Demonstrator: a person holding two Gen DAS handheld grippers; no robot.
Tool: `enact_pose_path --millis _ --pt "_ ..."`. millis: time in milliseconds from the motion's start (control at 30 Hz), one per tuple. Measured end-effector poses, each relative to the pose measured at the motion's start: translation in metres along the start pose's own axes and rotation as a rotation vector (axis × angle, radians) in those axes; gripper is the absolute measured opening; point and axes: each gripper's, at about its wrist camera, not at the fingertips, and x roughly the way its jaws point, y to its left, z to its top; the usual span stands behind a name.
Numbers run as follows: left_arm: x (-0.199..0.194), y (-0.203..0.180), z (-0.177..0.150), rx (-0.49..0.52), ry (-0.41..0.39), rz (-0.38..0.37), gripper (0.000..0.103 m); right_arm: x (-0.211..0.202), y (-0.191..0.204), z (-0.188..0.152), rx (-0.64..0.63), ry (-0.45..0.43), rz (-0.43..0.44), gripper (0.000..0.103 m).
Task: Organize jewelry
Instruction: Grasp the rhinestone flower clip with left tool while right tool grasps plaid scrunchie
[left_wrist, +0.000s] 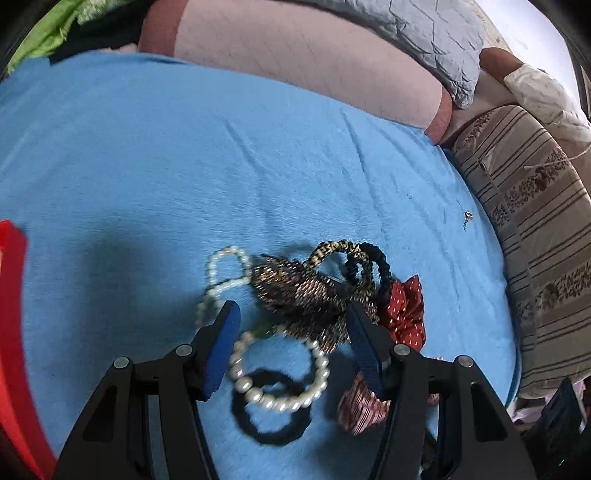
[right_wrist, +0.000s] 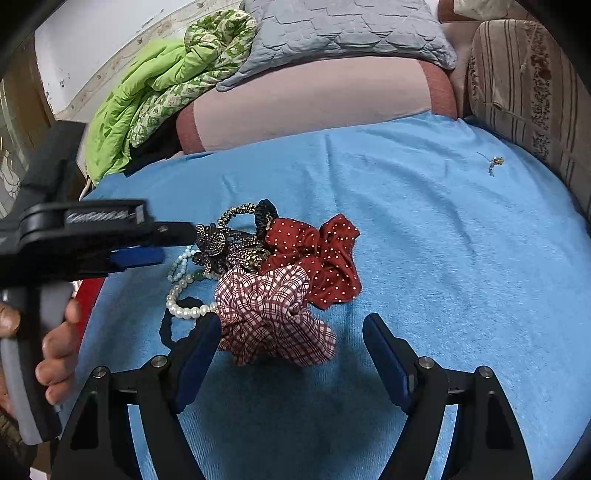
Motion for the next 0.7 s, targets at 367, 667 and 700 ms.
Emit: enact_pose_path --millis 367,667,700 --pt "0.028 -0.008 0.008 -0.041 0.040 -0.038 0.060 0.015 -0.002 -0.003 -0.001 0.043 0.019 0.054" --pt "0.018 -0.027 0.005 0.013 0.022 -0.106 0.013 0.009 -0.005 -0.005 0.027 0.047 0.064 0.010" --pt "0.016 -0.028 0.003 0.015 0.021 -0.110 0.011 0.006 -0.005 -0.005 0.031 0.041 0.067 0.010"
